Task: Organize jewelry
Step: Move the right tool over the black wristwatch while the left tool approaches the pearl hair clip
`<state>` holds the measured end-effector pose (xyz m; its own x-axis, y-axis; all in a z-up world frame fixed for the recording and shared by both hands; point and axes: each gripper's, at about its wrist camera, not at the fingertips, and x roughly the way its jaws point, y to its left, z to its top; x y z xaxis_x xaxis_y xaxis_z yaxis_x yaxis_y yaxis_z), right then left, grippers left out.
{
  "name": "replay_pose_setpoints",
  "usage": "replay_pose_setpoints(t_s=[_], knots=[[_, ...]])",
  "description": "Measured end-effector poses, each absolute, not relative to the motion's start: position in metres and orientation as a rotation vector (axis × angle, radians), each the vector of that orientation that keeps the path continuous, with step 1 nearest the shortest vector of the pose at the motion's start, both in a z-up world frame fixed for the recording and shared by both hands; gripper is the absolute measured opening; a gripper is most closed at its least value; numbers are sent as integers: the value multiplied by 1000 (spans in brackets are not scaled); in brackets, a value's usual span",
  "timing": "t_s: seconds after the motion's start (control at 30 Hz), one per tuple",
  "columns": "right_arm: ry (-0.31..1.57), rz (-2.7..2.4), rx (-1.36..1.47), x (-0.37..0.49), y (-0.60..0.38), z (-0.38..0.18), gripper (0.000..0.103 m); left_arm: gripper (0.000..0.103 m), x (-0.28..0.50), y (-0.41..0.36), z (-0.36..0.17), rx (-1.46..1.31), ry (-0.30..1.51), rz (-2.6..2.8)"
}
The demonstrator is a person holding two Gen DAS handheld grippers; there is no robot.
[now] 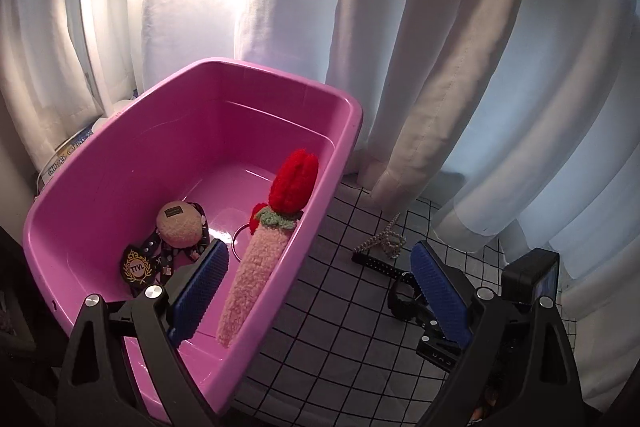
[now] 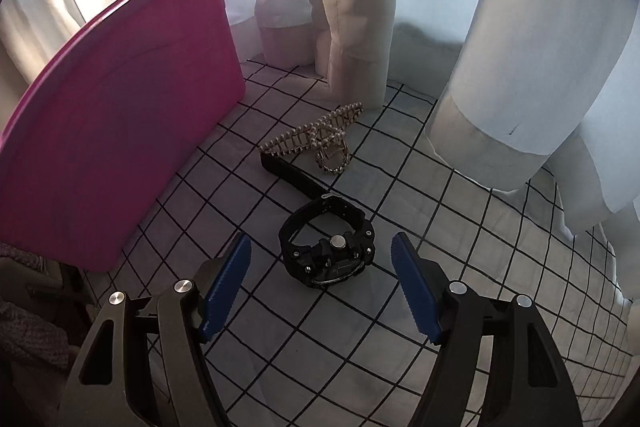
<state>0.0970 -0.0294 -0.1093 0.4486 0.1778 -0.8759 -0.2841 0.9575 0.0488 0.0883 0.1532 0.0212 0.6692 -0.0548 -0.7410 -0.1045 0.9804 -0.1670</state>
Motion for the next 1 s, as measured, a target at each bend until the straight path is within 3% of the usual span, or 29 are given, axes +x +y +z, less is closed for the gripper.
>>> replay_pose_setpoints(t_s=[0.27, 0.73, 1.0], knots=[[1100, 188, -277, 123, 1, -151, 69, 91, 92, 132, -5, -139, 871, 83], [1121, 92, -89, 132, -78, -166, 69, 91, 88, 95, 4, -87, 735, 68], [1104, 47, -35, 127, -122, -164, 69, 91, 109, 57, -26, -64, 765, -47]])
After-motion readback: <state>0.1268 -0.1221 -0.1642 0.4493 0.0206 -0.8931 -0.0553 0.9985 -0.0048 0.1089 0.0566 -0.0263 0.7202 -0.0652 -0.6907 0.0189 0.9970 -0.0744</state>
